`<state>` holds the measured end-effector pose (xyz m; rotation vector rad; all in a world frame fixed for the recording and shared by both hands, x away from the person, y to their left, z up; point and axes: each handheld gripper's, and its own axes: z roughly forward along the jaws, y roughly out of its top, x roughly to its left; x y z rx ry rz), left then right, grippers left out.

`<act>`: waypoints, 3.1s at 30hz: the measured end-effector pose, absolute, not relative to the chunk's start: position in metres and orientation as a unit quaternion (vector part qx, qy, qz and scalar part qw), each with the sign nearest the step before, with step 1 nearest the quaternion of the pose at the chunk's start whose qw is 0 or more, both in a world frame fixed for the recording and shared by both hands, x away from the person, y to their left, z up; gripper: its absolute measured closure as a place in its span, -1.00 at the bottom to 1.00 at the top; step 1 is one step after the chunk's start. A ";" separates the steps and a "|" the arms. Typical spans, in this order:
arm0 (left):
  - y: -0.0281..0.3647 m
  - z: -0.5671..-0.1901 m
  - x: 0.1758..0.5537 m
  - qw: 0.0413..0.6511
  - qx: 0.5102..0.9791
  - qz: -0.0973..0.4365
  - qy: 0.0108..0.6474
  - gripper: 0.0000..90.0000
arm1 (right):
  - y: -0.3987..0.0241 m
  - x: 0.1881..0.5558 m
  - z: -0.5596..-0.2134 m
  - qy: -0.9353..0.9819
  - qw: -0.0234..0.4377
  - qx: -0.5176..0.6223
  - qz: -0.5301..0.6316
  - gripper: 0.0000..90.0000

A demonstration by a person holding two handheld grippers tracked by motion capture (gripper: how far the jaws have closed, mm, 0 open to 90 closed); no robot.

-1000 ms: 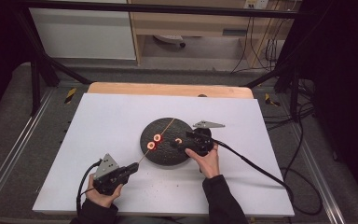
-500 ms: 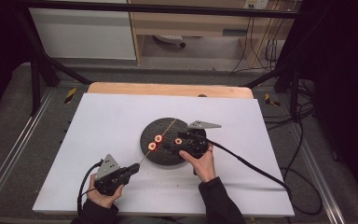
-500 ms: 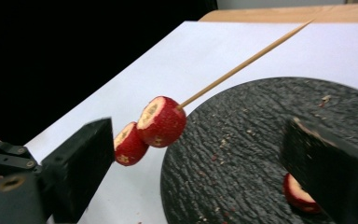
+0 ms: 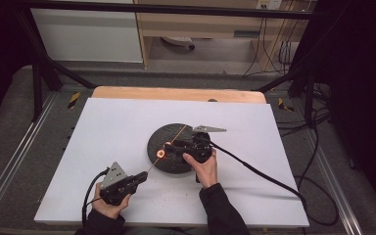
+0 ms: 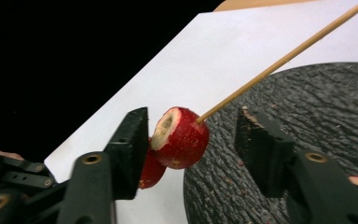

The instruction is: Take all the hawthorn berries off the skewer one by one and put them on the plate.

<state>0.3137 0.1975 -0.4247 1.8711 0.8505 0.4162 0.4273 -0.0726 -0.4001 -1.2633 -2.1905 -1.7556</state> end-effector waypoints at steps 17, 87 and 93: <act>0.197 -0.424 0.313 0.501 0.773 0.171 0.349 0.96 | -0.076 0.428 -0.396 -0.709 0.035 -0.406 -0.576 0.38; 0.203 -0.419 0.311 0.514 0.762 0.178 0.352 0.96 | -0.094 0.491 -0.428 -0.732 -0.036 -0.474 -0.488 0.39; 0.203 -0.419 0.311 0.513 0.762 0.178 0.352 0.96 | -0.090 0.491 -0.441 -0.742 -0.035 -0.477 -0.470 0.39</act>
